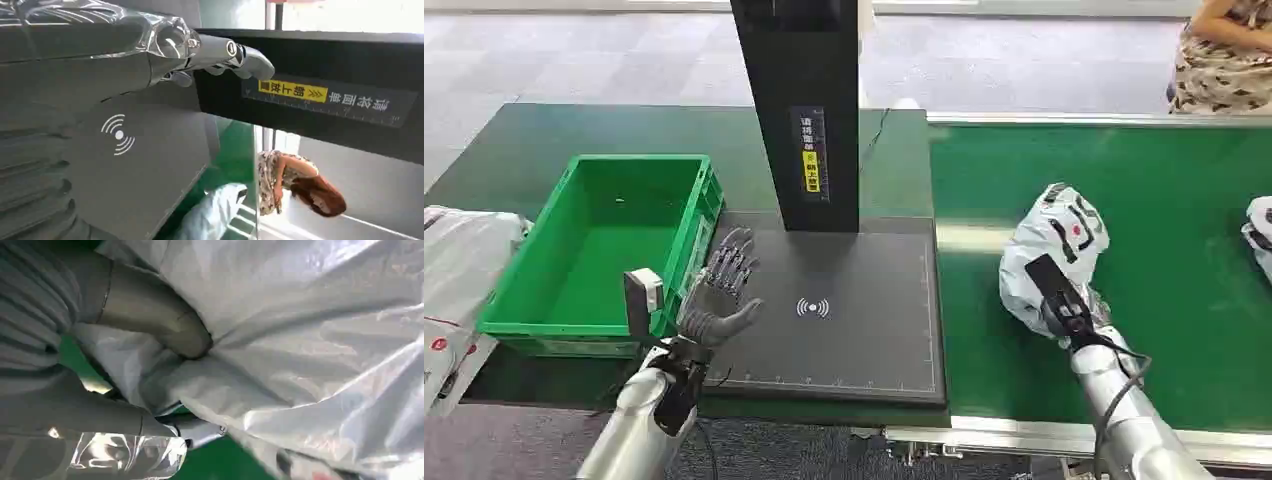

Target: Moved the parcel from conveyor to table for the left to box.

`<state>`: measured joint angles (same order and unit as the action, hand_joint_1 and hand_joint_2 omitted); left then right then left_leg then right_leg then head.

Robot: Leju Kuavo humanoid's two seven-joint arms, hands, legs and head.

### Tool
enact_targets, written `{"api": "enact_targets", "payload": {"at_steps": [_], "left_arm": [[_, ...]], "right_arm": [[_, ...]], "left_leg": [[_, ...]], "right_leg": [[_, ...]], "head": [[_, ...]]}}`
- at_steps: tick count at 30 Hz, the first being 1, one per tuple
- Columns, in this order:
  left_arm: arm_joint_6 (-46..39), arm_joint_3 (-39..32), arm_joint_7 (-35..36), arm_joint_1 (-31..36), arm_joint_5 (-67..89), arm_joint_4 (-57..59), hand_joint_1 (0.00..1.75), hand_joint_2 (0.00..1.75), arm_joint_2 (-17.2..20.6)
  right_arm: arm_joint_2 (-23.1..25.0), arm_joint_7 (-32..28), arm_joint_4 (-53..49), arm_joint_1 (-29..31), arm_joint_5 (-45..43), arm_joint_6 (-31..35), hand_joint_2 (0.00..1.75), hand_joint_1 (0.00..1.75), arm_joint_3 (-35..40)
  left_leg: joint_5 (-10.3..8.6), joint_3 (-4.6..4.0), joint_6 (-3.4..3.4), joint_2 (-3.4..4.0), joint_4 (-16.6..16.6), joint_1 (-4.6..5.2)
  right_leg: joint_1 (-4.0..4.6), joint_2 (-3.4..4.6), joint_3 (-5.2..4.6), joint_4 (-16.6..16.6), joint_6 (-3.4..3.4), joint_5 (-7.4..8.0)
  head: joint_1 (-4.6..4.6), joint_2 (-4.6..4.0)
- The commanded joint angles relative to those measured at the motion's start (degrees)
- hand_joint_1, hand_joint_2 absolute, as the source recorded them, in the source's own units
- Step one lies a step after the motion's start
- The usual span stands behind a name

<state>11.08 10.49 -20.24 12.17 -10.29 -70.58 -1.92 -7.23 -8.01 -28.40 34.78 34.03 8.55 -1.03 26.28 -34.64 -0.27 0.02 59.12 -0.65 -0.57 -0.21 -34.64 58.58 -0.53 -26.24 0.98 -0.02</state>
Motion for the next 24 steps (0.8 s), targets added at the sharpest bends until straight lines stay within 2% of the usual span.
{"api": "enact_targets", "payload": {"at_steps": [1, 2, 6, 8, 9, 10, 18, 24], "left_arm": [[-2.51, -2.25, -2.06, -1.23, -0.07, -3.63, 0.00, 1.75, -1.02], [-3.96, -2.62, -3.67, -0.84, 0.50, -3.62, 0.00, 1.75, -1.45], [-3.96, -2.62, -3.67, -0.84, 0.50, -3.62, 0.00, 1.75, -1.45], [-4.96, -2.77, -4.46, -0.44, 0.83, -3.58, 0.00, 1.75, -1.76], [-10.33, -4.03, -8.08, -0.12, 4.38, -5.78, 0.00, 1.75, -3.03], [-10.80, -3.87, -8.44, 0.07, 4.86, -5.88, 0.00, 1.75, -2.80], [-11.19, -3.18, -8.76, -0.23, 4.90, -5.10, 0.00, 1.75, -1.79], [-11.08, -2.85, -8.73, -1.05, 4.63, -5.35, 0.00, 1.75, -1.67]], "right_arm": [[6.35, -15.16, -28.18, -6.96, -9.17, 4.43, 1.75, 1.75, -6.30], [6.67, -16.11, -33.44, -8.76, -9.44, 3.29, 1.75, 1.75, -4.57], [6.67, -16.11, -33.44, -8.76, -9.44, 3.29, 1.75, 1.75, -4.57], [7.44, -16.57, -38.09, -10.37, -10.64, 1.36, 1.75, 1.75, -3.08], [6.32, -17.94, -47.37, -13.16, -7.32, -7.88, 1.75, 1.75, 8.99], [5.34, -16.36, -47.79, -12.76, -6.63, -12.86, 1.75, 1.75, 14.53], [2.23, -13.62, -38.71, -7.13, -7.75, -26.64, 1.75, 1.75, 31.31], [-0.44, -8.83, -30.74, -3.11, -7.05, -29.90, 1.75, 1.75, 40.85]], "left_leg": [[0.04, 0.02, 0.00, 0.10, -0.03, 0.01], [0.02, -0.02, 0.00, 0.05, -0.03, 0.01], [0.02, -0.02, 0.00, 0.05, -0.03, 0.01], [0.04, 0.05, 0.00, 0.09, -0.07, 0.01], [0.03, 0.01, 0.00, 0.08, -0.05, 0.00], [0.03, -0.05, -0.01, 0.10, -0.01, 0.00], [0.01, 0.11, -0.01, 0.21, -0.09, -0.01], [0.01, 0.16, 0.01, 0.14, -0.13, 0.00]], "right_leg": [[-0.01, 0.11, -0.02, -0.02, -0.01, -0.01], [-0.01, 0.05, -0.05, -0.01, -0.01, -0.01], [-0.01, 0.05, -0.05, -0.01, -0.01, -0.01], [-0.01, 0.09, 0.01, -0.06, -0.01, -0.02], [0.00, 0.08, -0.03, -0.03, -0.02, -0.02], [0.01, 0.10, -0.07, 0.00, -0.01, -0.01], [0.01, 0.22, 0.04, -0.08, -0.01, 0.03], [0.01, 0.14, 0.14, -0.14, 0.02, 0.02]], "head": [[0.00, 0.00], [0.00, 0.00], [-0.02, 0.00], [-0.02, 0.00], [0.00, 0.00], [0.00, 0.00], [0.00, 0.00], [0.00, 0.00]]}}
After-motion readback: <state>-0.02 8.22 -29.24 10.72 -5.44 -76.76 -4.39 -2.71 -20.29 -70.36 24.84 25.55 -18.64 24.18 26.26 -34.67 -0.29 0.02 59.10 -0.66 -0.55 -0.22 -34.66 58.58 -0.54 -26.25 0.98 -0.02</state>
